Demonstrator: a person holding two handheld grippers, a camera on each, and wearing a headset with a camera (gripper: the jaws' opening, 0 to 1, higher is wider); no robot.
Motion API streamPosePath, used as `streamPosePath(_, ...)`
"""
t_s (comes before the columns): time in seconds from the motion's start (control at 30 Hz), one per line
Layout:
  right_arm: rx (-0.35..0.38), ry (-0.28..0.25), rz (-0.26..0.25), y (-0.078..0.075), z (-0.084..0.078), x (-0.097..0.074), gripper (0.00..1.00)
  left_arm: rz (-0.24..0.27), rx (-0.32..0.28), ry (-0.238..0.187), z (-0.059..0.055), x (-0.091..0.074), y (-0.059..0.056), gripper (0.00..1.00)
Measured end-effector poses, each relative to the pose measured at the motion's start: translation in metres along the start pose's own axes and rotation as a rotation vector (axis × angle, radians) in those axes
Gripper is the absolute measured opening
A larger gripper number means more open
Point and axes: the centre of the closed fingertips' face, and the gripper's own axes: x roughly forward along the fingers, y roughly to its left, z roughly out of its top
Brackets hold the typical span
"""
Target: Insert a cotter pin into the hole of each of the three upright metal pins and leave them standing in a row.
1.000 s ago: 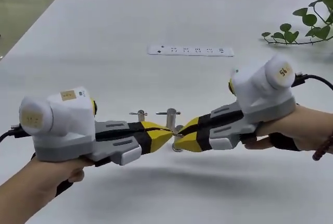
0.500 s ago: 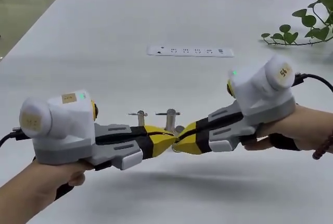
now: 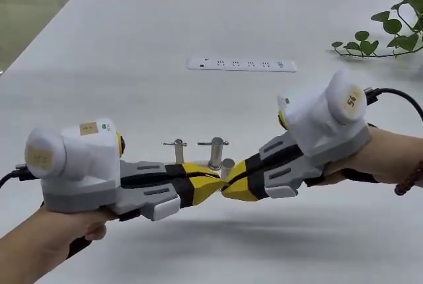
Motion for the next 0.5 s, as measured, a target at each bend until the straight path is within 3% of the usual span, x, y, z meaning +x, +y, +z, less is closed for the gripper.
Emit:
streamPosePath(0.17,-0.030,0.035,-0.008,-0.004,-0.005,0.000,0.00,0.016,0.021,0.009,-0.002,0.002,0.002,0.02)
streamPosePath(0.27,-0.058,0.084,-0.019,-0.007,-0.013,0.000,0.00,0.032,0.033,0.021,-0.005,0.004,0.005,0.04)
streamPosePath(0.4,-0.077,0.116,-0.024,-0.009,-0.018,-0.002,0.00,0.065,0.047,0.029,-0.007,0.005,0.011,0.11)
streamPosePath(0.5,-0.082,0.142,-0.041,-0.013,-0.022,-0.004,0.00,0.116,0.039,0.025,-0.008,0.005,0.018,0.15)
